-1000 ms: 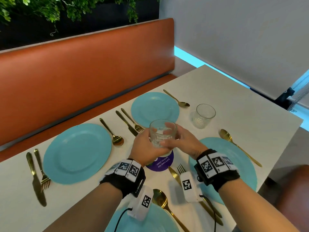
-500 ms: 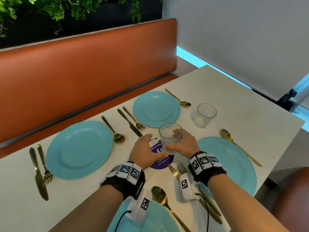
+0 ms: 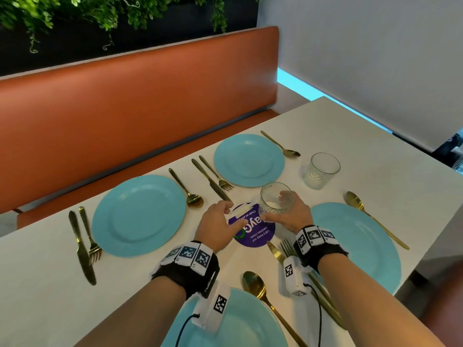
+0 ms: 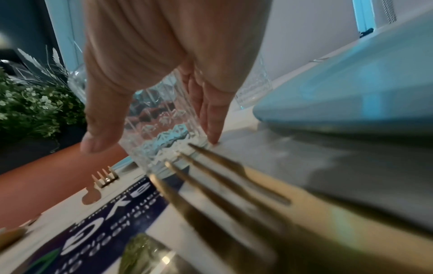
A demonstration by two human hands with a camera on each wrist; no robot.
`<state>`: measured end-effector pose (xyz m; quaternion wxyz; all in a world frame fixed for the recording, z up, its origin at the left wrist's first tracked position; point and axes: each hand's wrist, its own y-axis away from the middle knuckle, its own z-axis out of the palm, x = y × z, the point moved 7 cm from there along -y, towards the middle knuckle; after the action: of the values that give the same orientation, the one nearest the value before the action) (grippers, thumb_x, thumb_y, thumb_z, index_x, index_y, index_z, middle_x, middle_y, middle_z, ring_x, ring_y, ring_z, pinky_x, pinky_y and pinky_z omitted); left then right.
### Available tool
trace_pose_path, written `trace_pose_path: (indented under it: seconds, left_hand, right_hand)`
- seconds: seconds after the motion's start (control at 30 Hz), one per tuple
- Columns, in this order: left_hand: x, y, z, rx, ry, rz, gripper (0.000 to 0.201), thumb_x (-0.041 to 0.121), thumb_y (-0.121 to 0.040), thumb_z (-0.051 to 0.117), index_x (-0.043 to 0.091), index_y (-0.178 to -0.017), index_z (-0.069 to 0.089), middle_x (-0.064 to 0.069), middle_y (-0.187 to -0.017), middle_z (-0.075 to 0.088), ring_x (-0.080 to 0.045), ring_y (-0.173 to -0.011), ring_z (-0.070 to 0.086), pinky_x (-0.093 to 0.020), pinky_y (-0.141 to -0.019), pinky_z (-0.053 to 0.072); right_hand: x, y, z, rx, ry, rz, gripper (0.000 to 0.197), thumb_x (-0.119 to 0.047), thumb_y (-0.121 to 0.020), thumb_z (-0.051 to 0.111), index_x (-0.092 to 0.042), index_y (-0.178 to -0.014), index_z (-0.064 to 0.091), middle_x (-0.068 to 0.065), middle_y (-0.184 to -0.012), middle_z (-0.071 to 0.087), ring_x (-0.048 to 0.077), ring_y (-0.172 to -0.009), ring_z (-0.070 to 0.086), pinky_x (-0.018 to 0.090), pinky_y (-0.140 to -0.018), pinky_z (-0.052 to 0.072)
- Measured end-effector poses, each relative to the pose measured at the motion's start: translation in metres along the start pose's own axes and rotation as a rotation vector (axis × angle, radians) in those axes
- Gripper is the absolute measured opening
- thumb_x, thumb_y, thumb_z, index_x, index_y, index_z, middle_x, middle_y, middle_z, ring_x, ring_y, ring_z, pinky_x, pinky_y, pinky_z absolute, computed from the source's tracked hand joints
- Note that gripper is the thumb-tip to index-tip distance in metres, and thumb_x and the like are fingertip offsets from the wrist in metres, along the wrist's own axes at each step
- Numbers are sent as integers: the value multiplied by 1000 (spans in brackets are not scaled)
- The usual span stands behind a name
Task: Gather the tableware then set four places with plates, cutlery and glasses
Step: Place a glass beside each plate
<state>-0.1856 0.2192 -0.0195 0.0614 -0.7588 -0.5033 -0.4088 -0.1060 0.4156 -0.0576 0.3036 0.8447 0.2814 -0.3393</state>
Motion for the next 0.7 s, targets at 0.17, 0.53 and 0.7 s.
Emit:
trace_pose_path:
  seconds: [0.17, 0.53, 0.7]
  left_hand:
    - [-13, 16, -11, 17, 5, 0, 51, 35, -87, 64, 19, -132, 46, -1, -132, 54, -15, -111, 57, -21, -83, 42]
    - [-68, 125, -50, 10, 76, 89, 31, 26, -88, 63, 13, -116, 60, -3, -111, 67, -18, -103, 61, -20, -88, 40]
    - [-116, 202, -70, -48, 106, 83, 23, 24, -87, 62, 12, -106, 65, -3, -106, 70, -12, -95, 61, -8, -74, 36]
  right_hand:
    - [1, 12, -6, -29, 69, 72, 101, -28, -54, 91, -13, -138, 37, 9, -139, 50, 27, -126, 49, 41, -104, 43]
    - [-55, 138, -14, 127, 165, 40, 79, -25, -75, 78, -6, -141, 37, 14, -138, 51, 29, -126, 49, 33, -101, 39]
    - [-78, 221, 63, 12, 96, -17, 64, -28, -74, 79, -13, -130, 52, 8, -118, 62, 22, -107, 58, 32, -95, 44]
